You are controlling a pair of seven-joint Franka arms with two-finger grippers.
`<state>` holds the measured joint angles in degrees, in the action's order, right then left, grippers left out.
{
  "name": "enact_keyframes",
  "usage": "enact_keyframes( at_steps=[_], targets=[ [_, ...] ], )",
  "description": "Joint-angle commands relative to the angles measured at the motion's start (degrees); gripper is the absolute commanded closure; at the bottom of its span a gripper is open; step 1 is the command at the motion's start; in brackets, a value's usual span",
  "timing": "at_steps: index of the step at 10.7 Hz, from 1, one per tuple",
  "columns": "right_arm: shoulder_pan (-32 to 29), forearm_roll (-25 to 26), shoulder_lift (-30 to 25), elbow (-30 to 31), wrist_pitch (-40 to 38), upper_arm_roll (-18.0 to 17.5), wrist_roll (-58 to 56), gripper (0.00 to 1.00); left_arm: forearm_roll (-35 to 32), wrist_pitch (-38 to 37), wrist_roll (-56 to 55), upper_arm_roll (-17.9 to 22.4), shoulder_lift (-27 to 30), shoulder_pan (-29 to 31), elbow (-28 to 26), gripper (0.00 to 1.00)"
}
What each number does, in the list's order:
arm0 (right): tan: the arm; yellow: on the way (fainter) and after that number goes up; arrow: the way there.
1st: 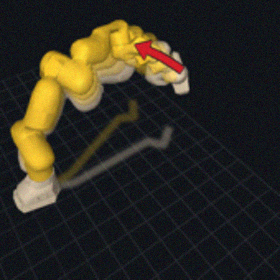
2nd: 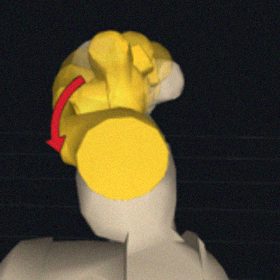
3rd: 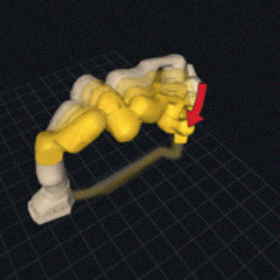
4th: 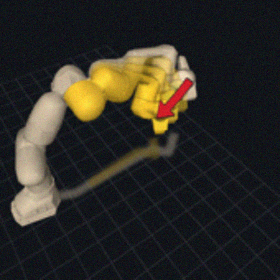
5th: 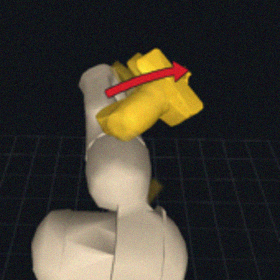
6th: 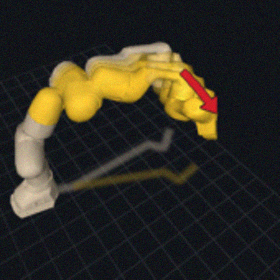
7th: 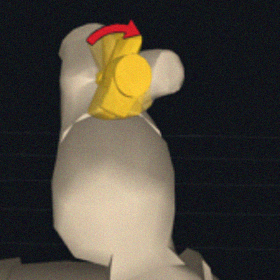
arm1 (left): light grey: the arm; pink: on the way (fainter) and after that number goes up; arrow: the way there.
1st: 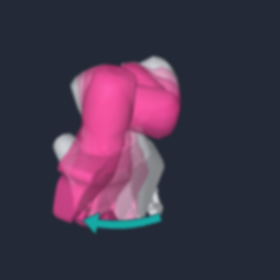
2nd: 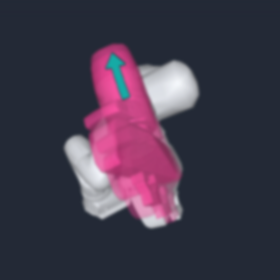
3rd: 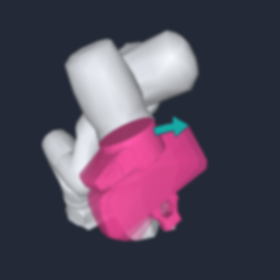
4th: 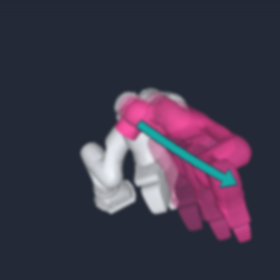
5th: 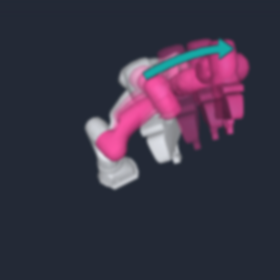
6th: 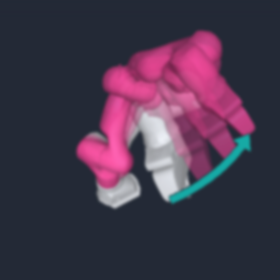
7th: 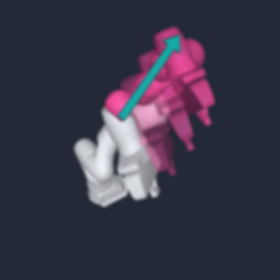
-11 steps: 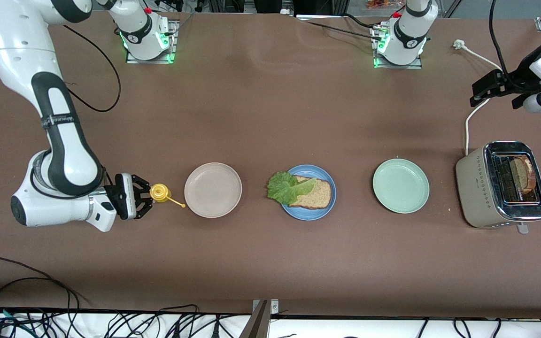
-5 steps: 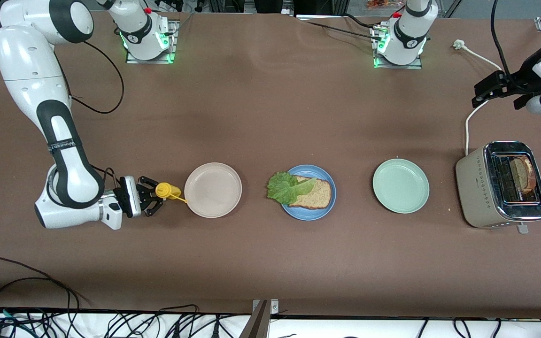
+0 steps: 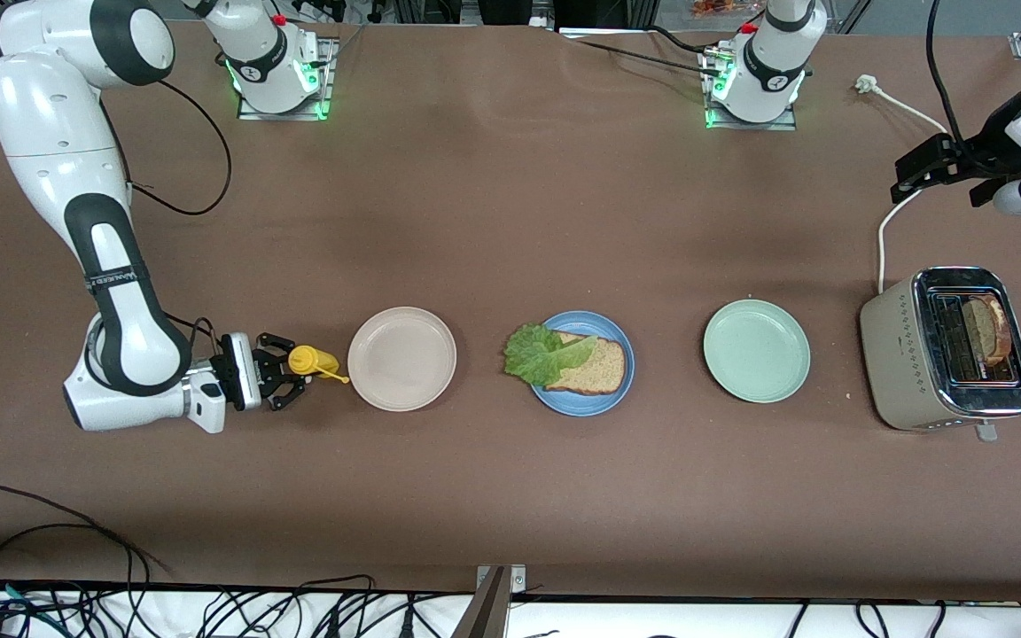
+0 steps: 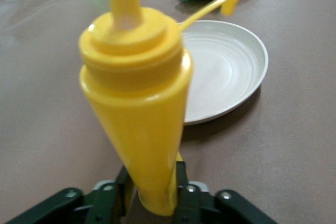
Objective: Make sandwich in blue plate with both arms
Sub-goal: 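Lower the mustard bottle onto the table with the right gripper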
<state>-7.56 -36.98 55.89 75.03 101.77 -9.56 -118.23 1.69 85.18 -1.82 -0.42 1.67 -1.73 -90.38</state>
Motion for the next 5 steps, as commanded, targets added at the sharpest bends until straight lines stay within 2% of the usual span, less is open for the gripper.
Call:
enact_keyframes(
  at_steps=[1, 3, 5],
  targets=[
    [-1.06, -0.37, -0.08, -0.5, -0.35, 0.84, -2.44, 0.0, -0.29, -0.36, -0.38, -0.02, -0.09, 0.06, 0.38, 0.0],
    [-0.97, -0.37, -0.69, -0.5, -0.61, 3.65, -3.06, 0.0, -0.2, -0.36, -0.38, -0.02, -0.09, 0.06, 0.38, 0.0],
    [-0.53, -0.11, -3.75, -0.41, -0.87, 7.34, -1.75, 0.0, -0.2, -0.36, -0.38, -0.02, -0.09, 0.06, 0.38, 0.0]
  ],
)
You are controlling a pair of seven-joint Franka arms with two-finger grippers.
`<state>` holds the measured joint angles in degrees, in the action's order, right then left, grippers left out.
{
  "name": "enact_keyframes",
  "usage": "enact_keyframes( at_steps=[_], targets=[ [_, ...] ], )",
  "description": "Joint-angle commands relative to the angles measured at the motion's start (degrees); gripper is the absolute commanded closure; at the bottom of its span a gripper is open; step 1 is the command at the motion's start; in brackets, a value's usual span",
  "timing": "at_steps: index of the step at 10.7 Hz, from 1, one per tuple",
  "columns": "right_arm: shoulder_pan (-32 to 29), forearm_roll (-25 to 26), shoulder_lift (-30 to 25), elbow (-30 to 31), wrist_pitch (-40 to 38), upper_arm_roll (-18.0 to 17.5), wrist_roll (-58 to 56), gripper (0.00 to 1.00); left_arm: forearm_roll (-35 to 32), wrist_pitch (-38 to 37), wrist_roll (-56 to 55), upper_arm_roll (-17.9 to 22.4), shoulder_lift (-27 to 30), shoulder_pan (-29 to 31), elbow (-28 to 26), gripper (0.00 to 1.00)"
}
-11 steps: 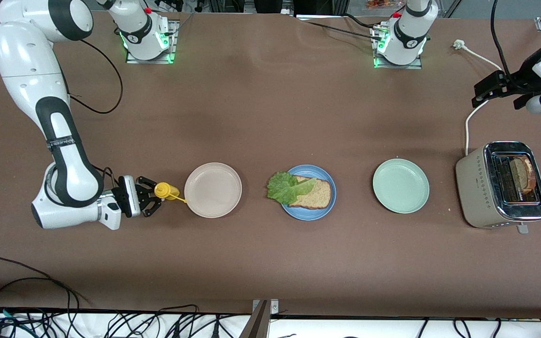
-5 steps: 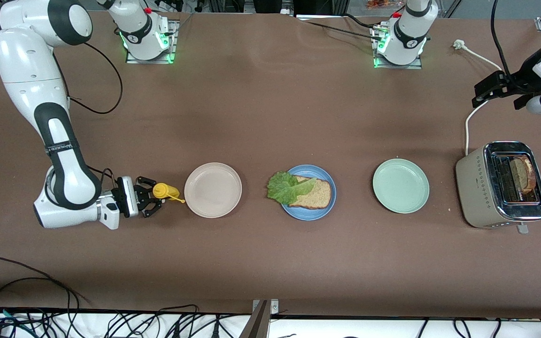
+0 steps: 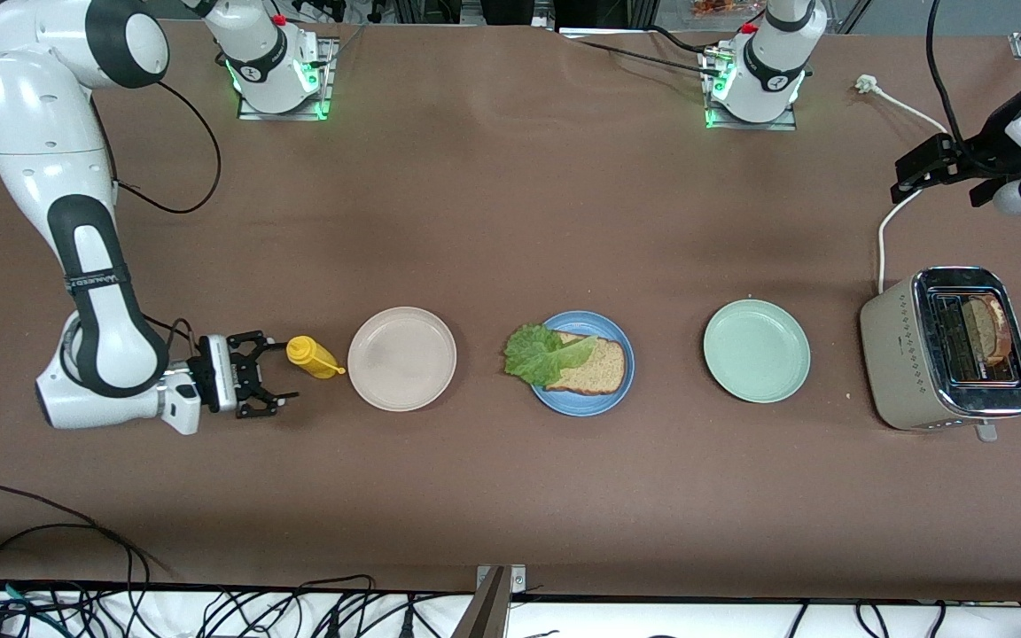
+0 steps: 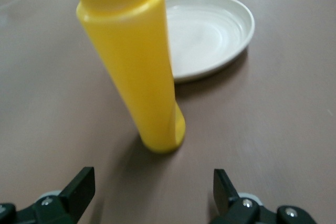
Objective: Make sandwich in blue plate with both arms
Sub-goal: 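Open the right gripper and raise it away from the bottle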
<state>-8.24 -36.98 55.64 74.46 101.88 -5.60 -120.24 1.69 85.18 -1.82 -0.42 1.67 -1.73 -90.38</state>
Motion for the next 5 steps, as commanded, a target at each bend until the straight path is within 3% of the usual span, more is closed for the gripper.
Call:
enact_keyframes(
  at_steps=[1, 3, 5],
  targets=[
    [0.76, 1.19, -5.78, 0.42, -1.15, 5.41, 3.14, 0.0, -0.2, -0.36, -0.38, -0.02, -0.09, 0.06, 0.38, 0.0],
    [2.51, 5.05, -11.75, 2.52, -1.86, 8.14, 10.68, 0.0, -0.2, -0.36, -0.38, -0.02, -0.09, 0.06, 0.38, 0.0],
    [3.57, 9.45, -18.25, 5.94, -1.86, 8.68, 22.44, 0.0, -0.2, -0.36, -0.38, -0.11, 0.0, 0.06, 0.38, 0.0]
  ],
)
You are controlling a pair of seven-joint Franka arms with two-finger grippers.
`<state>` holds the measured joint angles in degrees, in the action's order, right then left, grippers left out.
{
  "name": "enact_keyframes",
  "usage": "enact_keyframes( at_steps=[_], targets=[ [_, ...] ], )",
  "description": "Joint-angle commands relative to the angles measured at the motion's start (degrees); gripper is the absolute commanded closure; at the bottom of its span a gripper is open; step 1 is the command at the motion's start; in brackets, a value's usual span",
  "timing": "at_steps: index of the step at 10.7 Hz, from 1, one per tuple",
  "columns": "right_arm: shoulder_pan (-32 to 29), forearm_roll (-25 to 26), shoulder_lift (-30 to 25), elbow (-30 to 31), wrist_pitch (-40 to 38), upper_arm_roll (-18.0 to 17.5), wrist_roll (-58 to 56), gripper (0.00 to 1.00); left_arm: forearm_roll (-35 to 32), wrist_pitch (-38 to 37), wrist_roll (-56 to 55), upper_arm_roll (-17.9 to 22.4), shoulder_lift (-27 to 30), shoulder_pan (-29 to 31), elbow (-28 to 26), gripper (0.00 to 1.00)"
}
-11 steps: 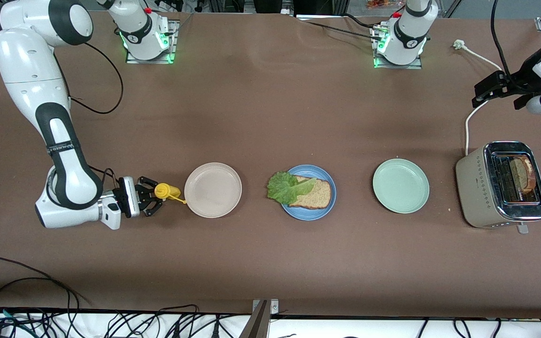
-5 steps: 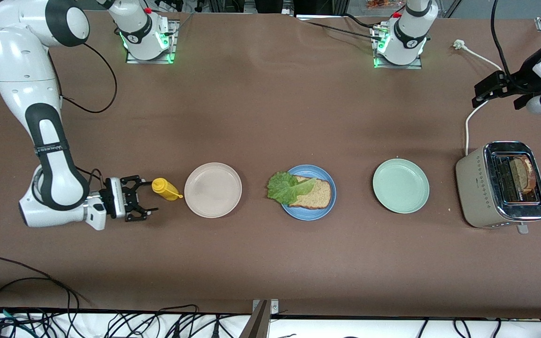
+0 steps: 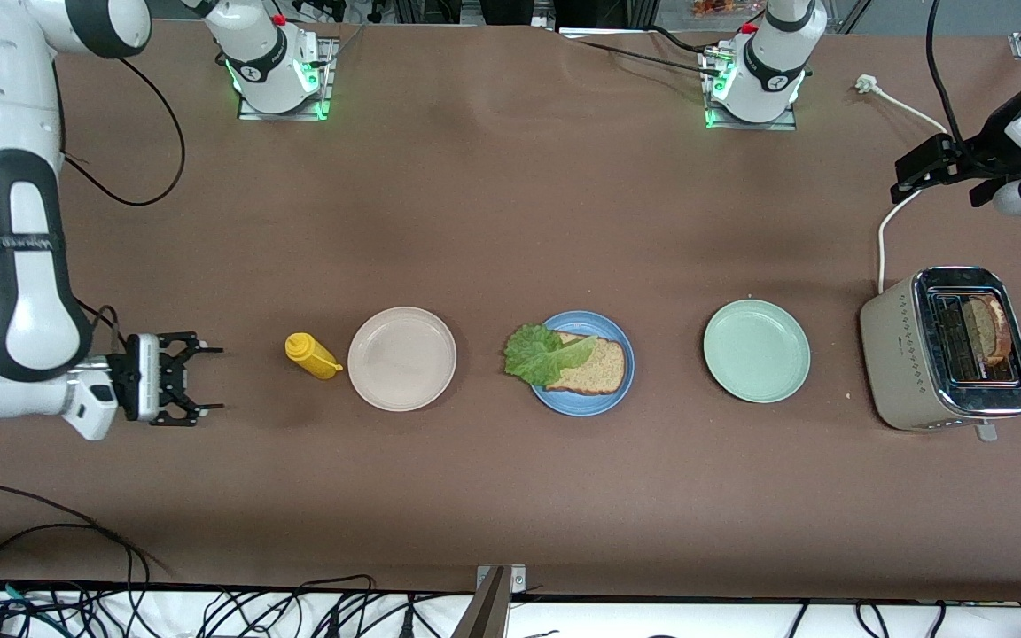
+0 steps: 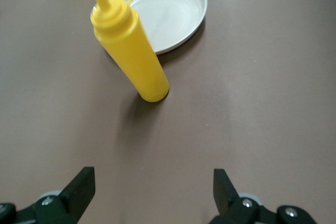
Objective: Make sandwich in blue plate with both arms
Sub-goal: 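Open the right gripper and raise it away from the bottle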
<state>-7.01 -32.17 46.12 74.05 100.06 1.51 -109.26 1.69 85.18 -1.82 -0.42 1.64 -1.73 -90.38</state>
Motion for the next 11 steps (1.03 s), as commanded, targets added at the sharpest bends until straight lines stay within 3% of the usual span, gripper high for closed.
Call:
enact_keyframes(
  at_steps=[1, 7, 11],
  targets=[
    [2.97, 6.32, -11.72, 8.28, -0.13, 1.56, 17.62, 0.0, -0.2, -0.45, -0.47, -0.11, 0.03, 0.06, 0.38, 0.0],
    [9.11, 18.18, -28.51, 15.06, -2.94, 1.56, 56.12, 0.0, -0.2, -0.45, -0.38, -0.11, -0.06, 0.06, 0.38, 0.0],
    [11.75, 25.03, -36.78, 17.08, -4.96, 1.47, 74.16, 0.0, -0.2, -0.45, -0.38, -0.02, -0.06, 0.06, 0.38, 0.0]
  ],
)
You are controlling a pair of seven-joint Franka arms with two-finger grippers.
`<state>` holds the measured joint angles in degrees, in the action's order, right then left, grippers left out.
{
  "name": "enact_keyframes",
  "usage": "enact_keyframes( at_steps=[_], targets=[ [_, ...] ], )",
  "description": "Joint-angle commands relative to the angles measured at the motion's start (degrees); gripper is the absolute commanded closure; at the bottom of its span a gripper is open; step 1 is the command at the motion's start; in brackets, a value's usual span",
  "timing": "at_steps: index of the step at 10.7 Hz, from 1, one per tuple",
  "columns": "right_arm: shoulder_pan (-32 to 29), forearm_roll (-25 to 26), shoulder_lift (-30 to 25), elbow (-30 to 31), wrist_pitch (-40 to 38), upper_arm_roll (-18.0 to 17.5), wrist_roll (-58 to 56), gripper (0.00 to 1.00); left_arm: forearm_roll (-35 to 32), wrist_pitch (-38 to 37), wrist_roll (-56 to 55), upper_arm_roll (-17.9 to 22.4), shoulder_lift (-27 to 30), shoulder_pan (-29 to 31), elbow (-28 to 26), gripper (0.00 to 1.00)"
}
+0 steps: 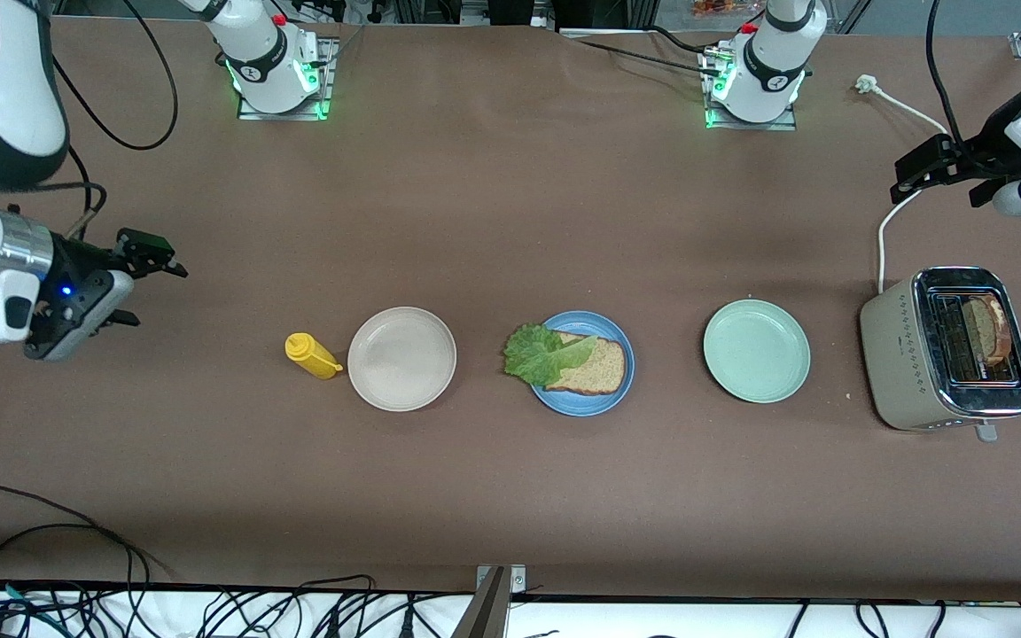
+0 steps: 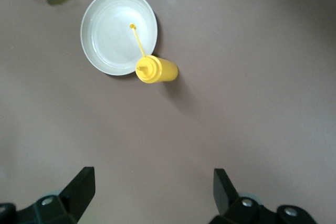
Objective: Make sandwich in blue plate with both arms
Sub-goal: 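Open the right gripper and raise it away from the bottle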
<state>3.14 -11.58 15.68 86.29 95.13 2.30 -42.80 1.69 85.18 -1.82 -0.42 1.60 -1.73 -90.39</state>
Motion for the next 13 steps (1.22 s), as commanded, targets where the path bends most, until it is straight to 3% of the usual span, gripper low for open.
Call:
enact_keyframes(
  at_steps=[1, 3, 5, 8, 10, 13],
  targets=[
    [2.3, 5.5, -8.54, 6.24, 0.05, 0.69, 9.3, 0.0, -0.2, -0.45, -0.38, -0.11, -0.01, 0.06, 0.39, 0.0],
    [2.83, 6.22, -11.88, 7.74, -0.03, 0.52, 12.71, 0.0, -0.2, -0.45, -0.38, -0.02, -0.01, 0.06, 0.39, 0.0],
    [4.94, 10.51, -15.22, 9.24, -2.22, -0.53, 25.78, 0.0, -0.2, -0.45, -0.38, -0.11, -0.01, 0.06, 0.47, 0.0],
    [4.95, 13.59, -14.71, 5.22, -2.94, -0.89, 28.72, 0.0, -0.2, -0.45, -0.38, -0.11, -0.01, 0.06, 0.47, 0.0],
    [4.51, 13.77, -13.83, 3.36, -3.02, -0.28, 33.2, 0.0, -0.2, -0.45, -0.38, -0.11, -0.01, -0.03, 0.47, 0.0],
    [3.89, 13.78, -13.83, 3.27, -5.64, 3.41, 34.89, 0.0, -0.2, -0.36, -0.38, -0.11, -0.01, -0.03, 0.47, 0.0]
  ],
)
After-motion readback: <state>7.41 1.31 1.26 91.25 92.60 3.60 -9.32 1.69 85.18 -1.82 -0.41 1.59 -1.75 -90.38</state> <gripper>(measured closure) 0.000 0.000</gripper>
